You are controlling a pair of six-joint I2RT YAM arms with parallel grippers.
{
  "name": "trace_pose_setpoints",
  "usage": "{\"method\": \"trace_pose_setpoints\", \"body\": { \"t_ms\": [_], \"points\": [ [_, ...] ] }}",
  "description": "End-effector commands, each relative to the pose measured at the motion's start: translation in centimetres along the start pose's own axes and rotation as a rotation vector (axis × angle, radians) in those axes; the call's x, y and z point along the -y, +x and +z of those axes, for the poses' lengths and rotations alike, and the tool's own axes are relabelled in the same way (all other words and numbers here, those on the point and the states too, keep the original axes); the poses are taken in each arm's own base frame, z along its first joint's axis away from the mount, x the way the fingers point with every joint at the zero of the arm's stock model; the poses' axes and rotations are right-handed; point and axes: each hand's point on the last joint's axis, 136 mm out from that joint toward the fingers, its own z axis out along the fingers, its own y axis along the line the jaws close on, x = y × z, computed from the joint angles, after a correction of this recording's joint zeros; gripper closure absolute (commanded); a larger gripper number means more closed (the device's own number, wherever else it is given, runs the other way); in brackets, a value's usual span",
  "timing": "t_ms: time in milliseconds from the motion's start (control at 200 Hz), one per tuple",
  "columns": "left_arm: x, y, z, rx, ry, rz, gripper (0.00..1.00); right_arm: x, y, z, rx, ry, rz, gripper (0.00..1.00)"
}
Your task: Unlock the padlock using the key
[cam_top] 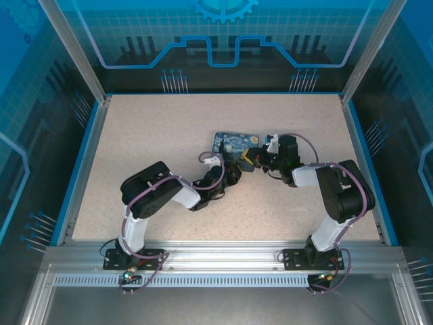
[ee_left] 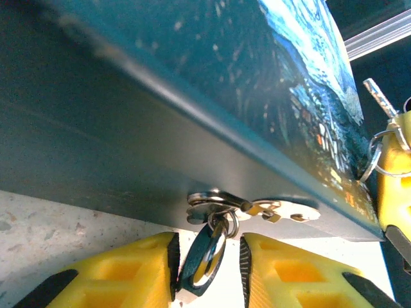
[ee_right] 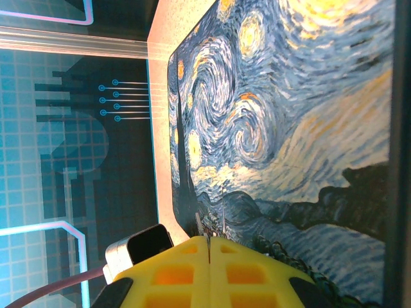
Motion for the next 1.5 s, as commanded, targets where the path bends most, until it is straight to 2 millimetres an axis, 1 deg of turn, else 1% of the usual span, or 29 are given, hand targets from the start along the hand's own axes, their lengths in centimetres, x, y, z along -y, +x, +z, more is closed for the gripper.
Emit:
{"method": "trace_pose_setpoints", "body": {
  "t_ms": [0,290,335,375,495,530,730,770,875,930,1001,1081,1281,1366,1491],
  "points": [
    [-0.9,0.9,0.5,-0.029,-0.042,0.018,0.67,1.8,0.1,-0.5,0.006,0.045,0.026,1.0],
    [-1.9,1.2,0.3,-0.046,-0.096,0.033,0.73,1.8,0.0,-0.6,0.008,0.045,0.029,1.0],
    [-1.9,1.3,0.3,-0.048,-0.097,0.034,0.74,1.8,0.0,-0.6,0.008,0.046,0.028,1.0],
    [-1.9,1.3,0.4,-0.052,-0.099,0.034,0.77,1.8,0.0,-0.6,0.007,0.046,0.028,1.0],
    [-2.0,1.4,0.4,-0.059,-0.114,0.042,0.78,1.9,0.0,-0.6,0.008,0.047,0.029,1.0],
    [-2.0,1.4,0.5,-0.062,-0.116,0.044,0.8,1.9,0.0,-0.6,0.009,0.048,0.029,1.0],
    [-2.2,1.6,0.6,-0.087,-0.149,0.067,0.83,2.0,-0.1,-0.6,0.009,0.049,0.031,1.0],
    [-2.3,1.7,0.6,-0.095,-0.158,0.08,0.86,1.9,-0.1,-0.6,0.01,0.049,0.031,1.0],
    [-2.3,1.7,0.6,-0.107,-0.18,0.098,0.86,1.9,-0.1,-0.6,0.01,0.049,0.032,1.0],
    [-2.5,1.7,0.5,-0.109,-0.195,0.101,0.84,1.9,-0.1,-0.6,0.009,0.05,0.033,1.0],
    [-2.6,1.8,0.5,-0.116,-0.207,0.104,0.76,2.0,-0.1,-0.6,0.011,0.051,0.032,1.0],
    [-2.8,1.9,0.5,-0.123,-0.231,0.114,0.7,2.0,-0.1,-0.6,0.01,0.052,0.033,1.0],
    [-3.1,2.0,0.3,-0.124,-0.289,0.155,0.59,2.1,-0.1,-0.7,0.011,0.054,0.035,1.0],
    [-3.4,2.0,0.2,-0.122,-0.305,0.158,0.56,2.1,-0.1,-0.7,0.01,0.054,0.035,1.0],
    [-3.7,2.1,0.2,-0.116,-0.313,0.154,0.56,2.3,-0.1,-0.6,0.009,0.056,0.036,1.0]
  ]
}}
